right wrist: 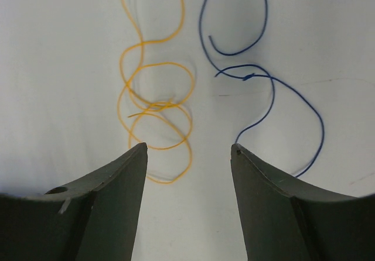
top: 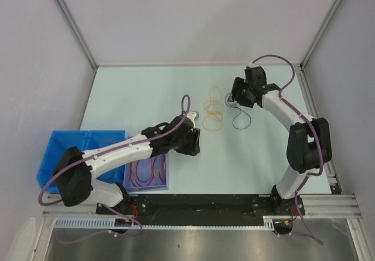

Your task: Untangle the cables

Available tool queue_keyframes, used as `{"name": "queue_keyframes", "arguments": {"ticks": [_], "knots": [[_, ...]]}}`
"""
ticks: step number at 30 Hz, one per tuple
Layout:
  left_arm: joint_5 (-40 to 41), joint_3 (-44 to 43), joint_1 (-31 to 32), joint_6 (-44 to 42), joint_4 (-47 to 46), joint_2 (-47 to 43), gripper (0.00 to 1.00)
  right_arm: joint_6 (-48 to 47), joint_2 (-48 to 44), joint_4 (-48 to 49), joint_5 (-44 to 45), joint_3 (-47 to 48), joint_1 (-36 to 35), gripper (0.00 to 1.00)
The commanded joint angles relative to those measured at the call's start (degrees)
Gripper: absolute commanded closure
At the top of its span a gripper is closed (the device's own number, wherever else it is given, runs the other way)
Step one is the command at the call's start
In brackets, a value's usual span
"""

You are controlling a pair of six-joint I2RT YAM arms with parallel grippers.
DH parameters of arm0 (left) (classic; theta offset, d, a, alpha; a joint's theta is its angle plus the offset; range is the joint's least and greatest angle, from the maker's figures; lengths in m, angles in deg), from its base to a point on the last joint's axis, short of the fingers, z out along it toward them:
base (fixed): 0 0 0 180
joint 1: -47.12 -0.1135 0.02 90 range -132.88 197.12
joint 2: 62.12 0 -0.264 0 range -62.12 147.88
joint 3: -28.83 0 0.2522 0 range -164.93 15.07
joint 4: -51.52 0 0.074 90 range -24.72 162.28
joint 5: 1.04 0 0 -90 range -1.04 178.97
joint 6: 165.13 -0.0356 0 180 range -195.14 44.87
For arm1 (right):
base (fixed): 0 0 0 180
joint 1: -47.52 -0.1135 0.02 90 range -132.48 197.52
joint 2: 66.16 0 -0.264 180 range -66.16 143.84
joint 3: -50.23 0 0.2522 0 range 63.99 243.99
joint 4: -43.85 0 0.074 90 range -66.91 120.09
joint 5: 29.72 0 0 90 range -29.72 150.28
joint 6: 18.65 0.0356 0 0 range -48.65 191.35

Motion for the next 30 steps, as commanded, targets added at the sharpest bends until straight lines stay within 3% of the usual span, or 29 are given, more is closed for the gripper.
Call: {"name": "queue_keyframes", "arguments": {"ticks": [1, 10, 30], "knots": [[-0.41, -0.21, 2.65, 1.29, -4.49, 3.64, 0.48, -3.42, 3.35, 1.74, -0.75, 0.94, 2.99, 0.37], [-1.29, -2.14, 5.38, 0.85, -5.1, 8.83, 0.49, -8.43, 15.57, -3.7, 3.2, 11.83, 3.44, 0.43], [-1.82, -4.78, 6.0, -0.12, -4.66, 12.88, 0.51, -8.96, 24.19, -2.91, 5.4, 15.54, 3.44, 0.52]]}}
